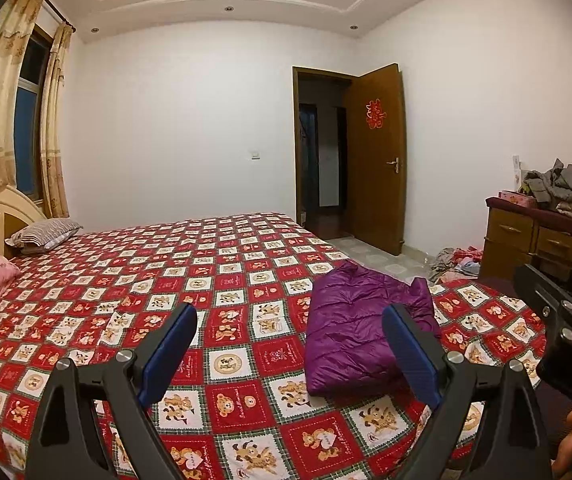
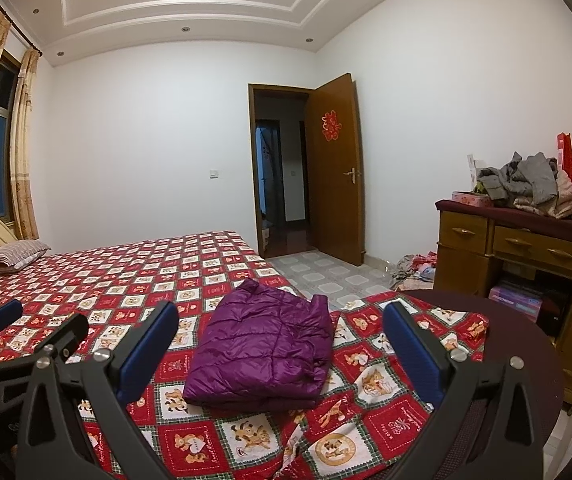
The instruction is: Fold large clothes
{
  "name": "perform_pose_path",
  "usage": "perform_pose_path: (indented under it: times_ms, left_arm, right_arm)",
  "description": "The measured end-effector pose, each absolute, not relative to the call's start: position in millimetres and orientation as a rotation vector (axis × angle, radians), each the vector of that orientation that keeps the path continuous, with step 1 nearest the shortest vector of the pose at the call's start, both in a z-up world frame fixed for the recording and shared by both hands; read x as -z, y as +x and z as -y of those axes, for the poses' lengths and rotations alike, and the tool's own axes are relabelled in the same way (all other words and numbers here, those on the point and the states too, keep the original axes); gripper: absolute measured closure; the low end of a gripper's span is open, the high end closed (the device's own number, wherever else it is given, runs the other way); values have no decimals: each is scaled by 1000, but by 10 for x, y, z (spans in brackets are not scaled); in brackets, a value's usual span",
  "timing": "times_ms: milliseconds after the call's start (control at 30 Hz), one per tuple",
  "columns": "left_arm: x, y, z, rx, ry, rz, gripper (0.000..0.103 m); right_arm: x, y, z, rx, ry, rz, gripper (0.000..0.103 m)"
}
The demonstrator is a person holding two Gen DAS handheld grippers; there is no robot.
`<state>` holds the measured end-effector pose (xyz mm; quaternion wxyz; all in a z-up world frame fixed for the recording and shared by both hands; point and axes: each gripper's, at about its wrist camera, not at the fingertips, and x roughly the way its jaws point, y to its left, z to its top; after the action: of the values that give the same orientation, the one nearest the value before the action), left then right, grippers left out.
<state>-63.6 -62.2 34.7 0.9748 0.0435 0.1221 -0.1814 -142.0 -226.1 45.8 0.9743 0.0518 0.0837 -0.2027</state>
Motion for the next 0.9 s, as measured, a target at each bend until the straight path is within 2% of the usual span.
perform_pose_path:
  times_ms: [900]
  left_arm:
    - [-332,-517,650,292,83,-293,9]
  right_arm:
    - [-407,-1436,2253,422,111,-172,0]
